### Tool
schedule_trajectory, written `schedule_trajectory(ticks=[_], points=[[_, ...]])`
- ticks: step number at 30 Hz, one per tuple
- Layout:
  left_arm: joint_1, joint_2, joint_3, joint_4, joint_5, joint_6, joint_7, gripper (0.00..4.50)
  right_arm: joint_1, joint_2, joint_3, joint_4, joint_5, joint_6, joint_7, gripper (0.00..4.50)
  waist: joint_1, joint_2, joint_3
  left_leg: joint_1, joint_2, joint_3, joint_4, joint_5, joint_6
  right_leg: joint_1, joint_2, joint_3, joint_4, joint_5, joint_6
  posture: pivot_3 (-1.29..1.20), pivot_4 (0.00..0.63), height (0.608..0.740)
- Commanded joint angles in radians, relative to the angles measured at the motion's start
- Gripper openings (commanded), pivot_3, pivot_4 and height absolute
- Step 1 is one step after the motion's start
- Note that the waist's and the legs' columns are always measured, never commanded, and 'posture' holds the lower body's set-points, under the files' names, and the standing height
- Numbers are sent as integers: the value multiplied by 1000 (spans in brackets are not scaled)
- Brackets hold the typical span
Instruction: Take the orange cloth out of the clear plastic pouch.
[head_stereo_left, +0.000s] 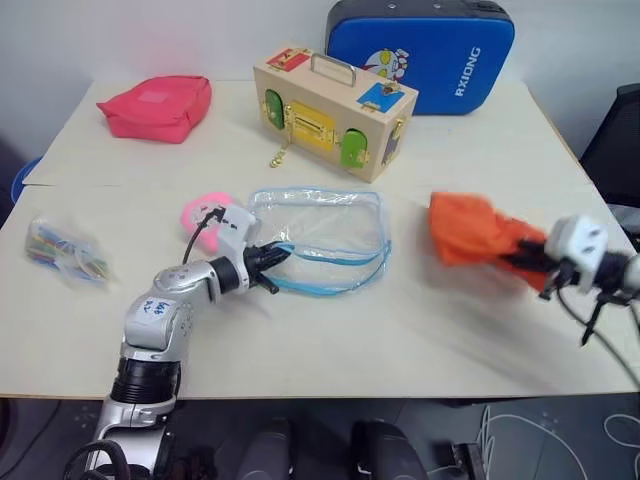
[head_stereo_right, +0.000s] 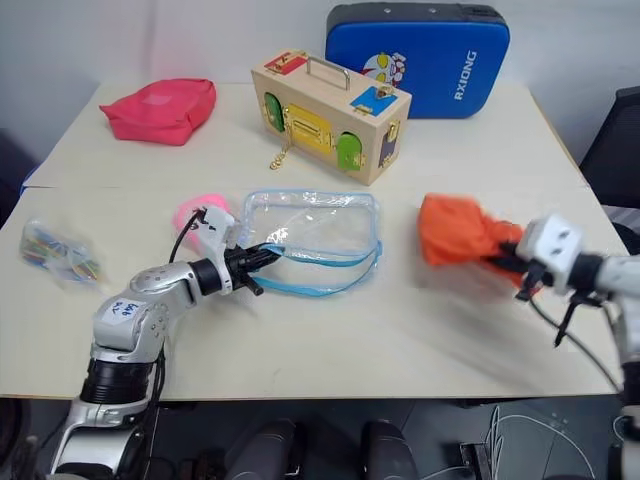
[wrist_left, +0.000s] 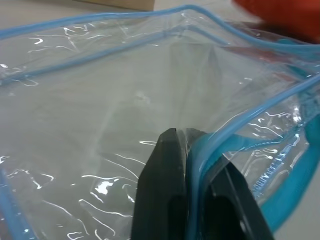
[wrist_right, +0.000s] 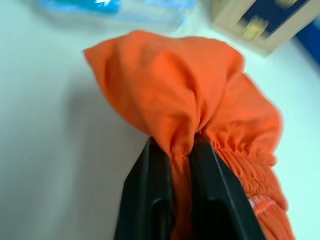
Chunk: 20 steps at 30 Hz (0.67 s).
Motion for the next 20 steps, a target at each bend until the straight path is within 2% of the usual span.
schedule_trajectory(ticks=[1,5,9,11,13,17,20], points=[[5,18,56,-56,-71,-2,-46,1599,12,2,-45,31,53,-64,35,1767,0,1,0,0,0,0,0,0,0,0,0,0,0,0,0,0,150,740],[85,123,115,-98,-144,-76,-221,2857,146,10,-120,-179,219,111,61,3134,-3,1,0,0,1,-1,0,0,0,0,0,-1,-1,0,0,0,150,740],[257,262,247,-104,-155,-265,-417,4087,370,30,-226,-599,462,403,-48,4470,-9,2,-1,1,2,-1,-2,0,-1,1,1,0,-2,0,0,0,150,740],[360,318,289,-54,-89,-422,-482,4087,463,70,-236,-771,517,460,-114,4470,-9,3,-1,2,2,-2,-2,0,-2,2,1,0,-2,0,-1,0,150,740],[442,325,327,-21,-40,-535,-477,4087,524,124,-216,-852,501,443,-142,4470,-6,3,-1,4,2,-2,-2,-1,-2,5,1,0,-7,0,-1,0,150,740],[570,307,374,-14,16,-649,-424,4087,553,223,-132,-804,332,266,-135,4470,6,2,-2,8,1,-2,-3,-3,1,9,-1,1,-10,0,-1,0,150,740],[645,288,409,-46,17,-695,-397,4087,527,286,-120,-731,264,184,-182,4470,5,2,-2,8,1,-2,-3,-4,2,9,-2,1,-11,0,0,0,150,740]])
